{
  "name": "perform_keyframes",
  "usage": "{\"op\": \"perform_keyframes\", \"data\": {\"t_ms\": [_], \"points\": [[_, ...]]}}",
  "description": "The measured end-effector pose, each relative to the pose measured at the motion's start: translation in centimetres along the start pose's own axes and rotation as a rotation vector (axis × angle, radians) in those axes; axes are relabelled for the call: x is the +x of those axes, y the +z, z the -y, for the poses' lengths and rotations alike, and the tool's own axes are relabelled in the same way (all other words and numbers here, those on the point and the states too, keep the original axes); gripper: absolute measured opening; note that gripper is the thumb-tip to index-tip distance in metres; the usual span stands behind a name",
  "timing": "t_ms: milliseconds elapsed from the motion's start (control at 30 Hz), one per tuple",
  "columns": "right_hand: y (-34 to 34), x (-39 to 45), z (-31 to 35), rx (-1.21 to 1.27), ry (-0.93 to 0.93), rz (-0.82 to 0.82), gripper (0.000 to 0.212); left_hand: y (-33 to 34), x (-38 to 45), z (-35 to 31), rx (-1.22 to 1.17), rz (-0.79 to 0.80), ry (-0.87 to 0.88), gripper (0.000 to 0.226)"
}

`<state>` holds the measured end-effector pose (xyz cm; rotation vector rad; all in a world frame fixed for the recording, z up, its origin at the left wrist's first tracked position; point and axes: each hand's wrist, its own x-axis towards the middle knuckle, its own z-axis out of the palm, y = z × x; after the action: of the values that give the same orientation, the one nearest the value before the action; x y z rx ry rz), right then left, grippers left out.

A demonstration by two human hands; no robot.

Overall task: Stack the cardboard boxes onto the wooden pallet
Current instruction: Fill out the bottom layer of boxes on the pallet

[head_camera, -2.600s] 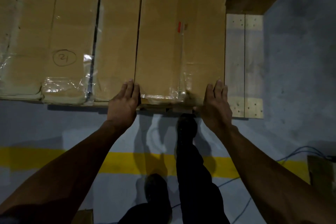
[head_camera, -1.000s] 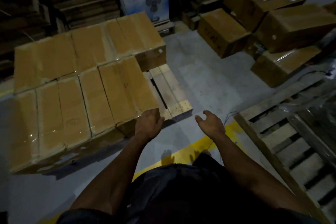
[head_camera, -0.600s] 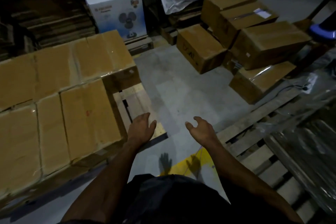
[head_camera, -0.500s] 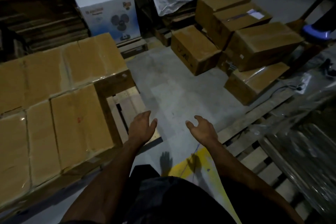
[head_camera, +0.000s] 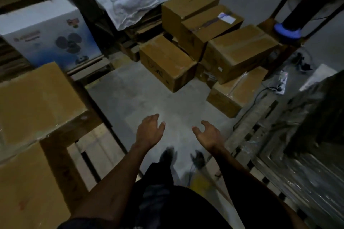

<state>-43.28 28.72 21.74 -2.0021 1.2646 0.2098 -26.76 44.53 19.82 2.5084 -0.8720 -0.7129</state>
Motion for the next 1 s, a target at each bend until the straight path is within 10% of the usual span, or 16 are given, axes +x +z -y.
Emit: {"op": "perform_keyframes", "data": {"t_ms": [1000], "points": [[-28.6, 41.1, 5.1, 0.492, 0.332, -0.335, 0.065, -6.3, 54.2, -32.9, 0.149, 0.243, 0.394, 0.054]]}}
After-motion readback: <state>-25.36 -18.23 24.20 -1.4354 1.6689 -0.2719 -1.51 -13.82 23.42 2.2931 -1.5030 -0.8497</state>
